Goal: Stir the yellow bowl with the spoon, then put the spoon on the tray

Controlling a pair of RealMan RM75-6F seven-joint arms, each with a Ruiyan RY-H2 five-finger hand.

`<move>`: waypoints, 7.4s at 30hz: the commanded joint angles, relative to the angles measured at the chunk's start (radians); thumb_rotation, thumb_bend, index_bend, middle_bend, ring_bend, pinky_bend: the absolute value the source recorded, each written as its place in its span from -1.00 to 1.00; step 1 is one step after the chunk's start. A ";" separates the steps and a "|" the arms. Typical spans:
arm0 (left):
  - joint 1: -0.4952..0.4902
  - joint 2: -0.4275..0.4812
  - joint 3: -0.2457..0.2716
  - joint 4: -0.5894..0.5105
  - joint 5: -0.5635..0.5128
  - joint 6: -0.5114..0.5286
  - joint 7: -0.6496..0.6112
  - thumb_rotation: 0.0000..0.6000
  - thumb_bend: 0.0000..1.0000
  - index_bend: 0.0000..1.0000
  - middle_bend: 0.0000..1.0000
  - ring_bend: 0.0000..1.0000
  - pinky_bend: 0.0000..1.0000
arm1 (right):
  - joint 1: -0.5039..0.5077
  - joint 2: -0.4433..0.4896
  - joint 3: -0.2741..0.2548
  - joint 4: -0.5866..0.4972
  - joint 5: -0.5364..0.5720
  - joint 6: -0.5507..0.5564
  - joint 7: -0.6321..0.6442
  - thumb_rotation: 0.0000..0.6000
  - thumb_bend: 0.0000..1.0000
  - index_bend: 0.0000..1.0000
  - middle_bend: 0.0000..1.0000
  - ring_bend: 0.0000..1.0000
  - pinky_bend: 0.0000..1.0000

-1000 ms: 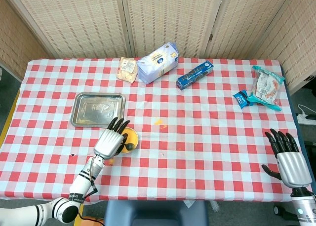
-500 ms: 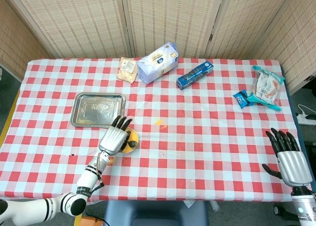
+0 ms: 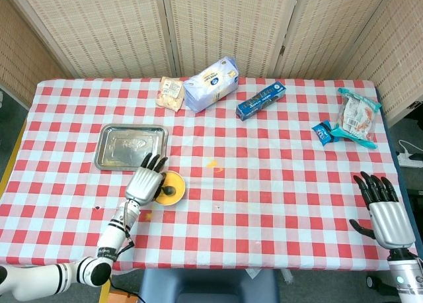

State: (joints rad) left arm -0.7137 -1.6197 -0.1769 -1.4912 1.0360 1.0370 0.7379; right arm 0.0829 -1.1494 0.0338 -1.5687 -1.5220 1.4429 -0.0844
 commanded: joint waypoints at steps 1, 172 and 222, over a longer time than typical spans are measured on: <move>0.000 0.012 0.008 -0.012 -0.007 0.000 0.003 1.00 0.10 -0.10 -0.89 -1.00 -1.00 | 0.001 -0.002 0.000 -0.001 -0.001 0.000 -0.003 1.00 -0.83 -1.00 -1.00 -1.00 -1.00; 0.157 -0.075 0.024 0.084 0.302 0.279 0.390 1.00 0.83 0.63 -0.43 -0.90 -1.00 | -0.011 0.040 -0.062 -0.037 -0.088 0.009 0.041 1.00 -0.83 -1.00 -1.00 -1.00 -1.00; 0.145 -0.094 0.052 0.103 0.312 0.289 0.396 1.00 0.83 0.64 -0.39 -0.85 -1.00 | -0.019 0.046 -0.063 -0.034 -0.098 0.024 0.052 1.00 -0.83 -1.00 -1.00 -1.00 -1.00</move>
State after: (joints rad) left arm -0.5638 -1.7092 -0.1201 -1.3962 1.3525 1.3325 1.1397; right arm 0.0634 -1.1030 -0.0292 -1.6032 -1.6200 1.4672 -0.0324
